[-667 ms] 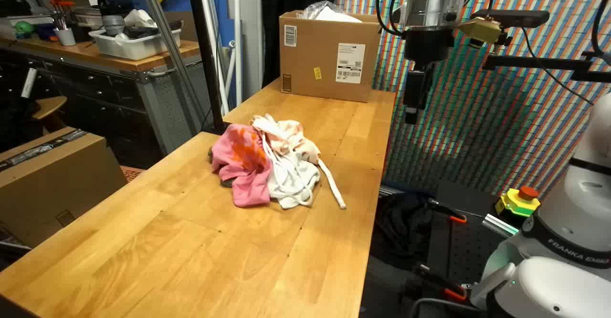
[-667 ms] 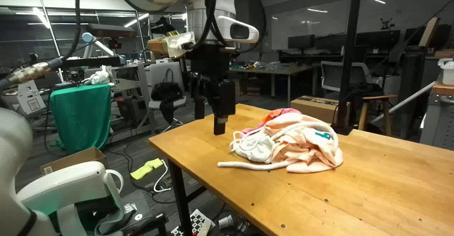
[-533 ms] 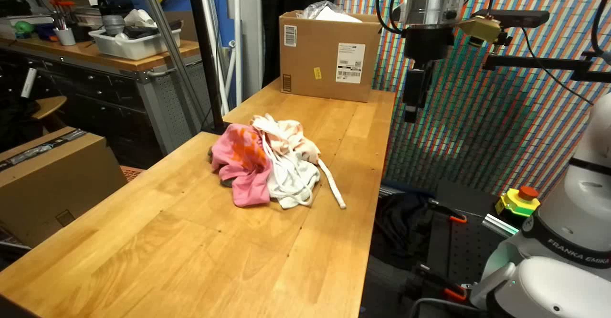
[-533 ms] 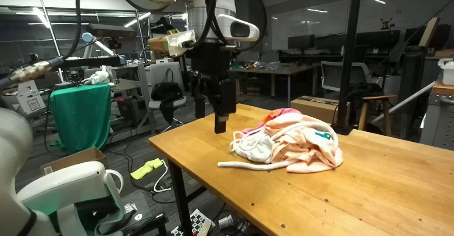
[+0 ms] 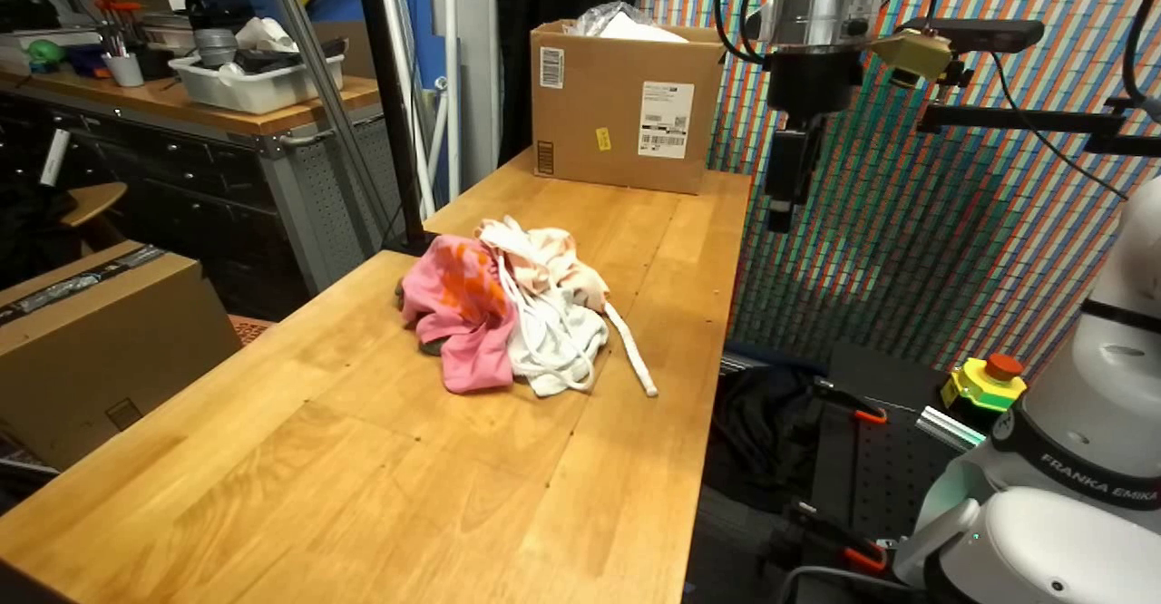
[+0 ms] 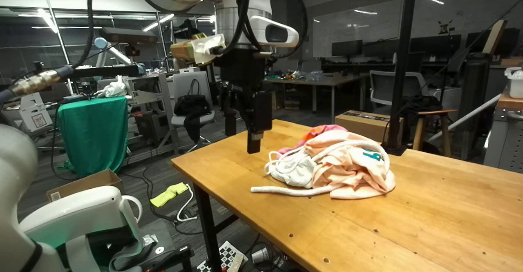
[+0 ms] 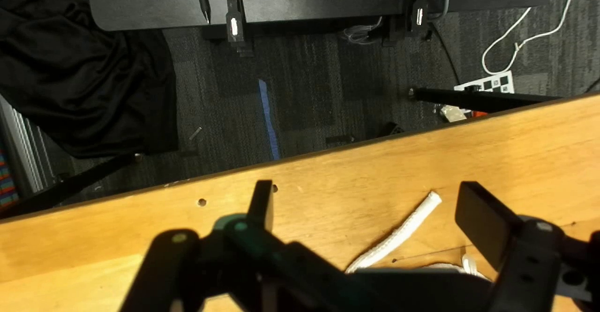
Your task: Move the pink shirt to the right, move the thick white rope to the left, move the peach shirt to the right, move the white towel to the left, move the radish backwards
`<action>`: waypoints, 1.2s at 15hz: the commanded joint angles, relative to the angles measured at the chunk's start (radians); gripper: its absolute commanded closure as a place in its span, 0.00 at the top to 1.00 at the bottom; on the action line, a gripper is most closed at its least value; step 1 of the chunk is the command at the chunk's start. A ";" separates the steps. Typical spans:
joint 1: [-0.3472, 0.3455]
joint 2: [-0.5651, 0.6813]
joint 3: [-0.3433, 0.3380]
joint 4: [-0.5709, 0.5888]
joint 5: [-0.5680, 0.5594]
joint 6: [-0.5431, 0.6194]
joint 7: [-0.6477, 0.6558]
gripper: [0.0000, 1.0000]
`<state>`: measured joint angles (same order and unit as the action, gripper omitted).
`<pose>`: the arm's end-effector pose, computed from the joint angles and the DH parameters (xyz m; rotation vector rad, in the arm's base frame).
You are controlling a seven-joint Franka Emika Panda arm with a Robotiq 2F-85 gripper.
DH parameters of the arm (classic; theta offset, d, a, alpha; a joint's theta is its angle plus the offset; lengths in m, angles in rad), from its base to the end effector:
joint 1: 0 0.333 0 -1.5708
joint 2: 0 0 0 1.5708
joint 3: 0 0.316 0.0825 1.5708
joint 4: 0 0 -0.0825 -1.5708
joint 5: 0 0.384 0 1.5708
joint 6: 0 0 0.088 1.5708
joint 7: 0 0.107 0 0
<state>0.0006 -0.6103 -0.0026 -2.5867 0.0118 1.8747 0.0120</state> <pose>0.3486 0.0002 0.4482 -3.1254 0.0274 0.1592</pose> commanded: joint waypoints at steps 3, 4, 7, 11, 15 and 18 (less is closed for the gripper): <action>0.012 0.060 0.033 0.062 -0.018 -0.007 0.006 1.00; 0.016 0.079 0.047 0.084 -0.021 -0.006 0.016 1.00; 0.031 0.150 0.089 0.164 -0.037 -0.028 0.029 1.00; 0.042 0.286 0.130 0.314 -0.095 -0.046 0.027 1.00; 0.048 0.434 0.146 0.474 -0.193 -0.007 0.020 1.00; 0.062 0.541 0.146 0.583 -0.263 0.036 0.008 1.00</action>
<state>0.0476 -0.1898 0.1404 -2.1415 -0.1929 1.8961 0.0270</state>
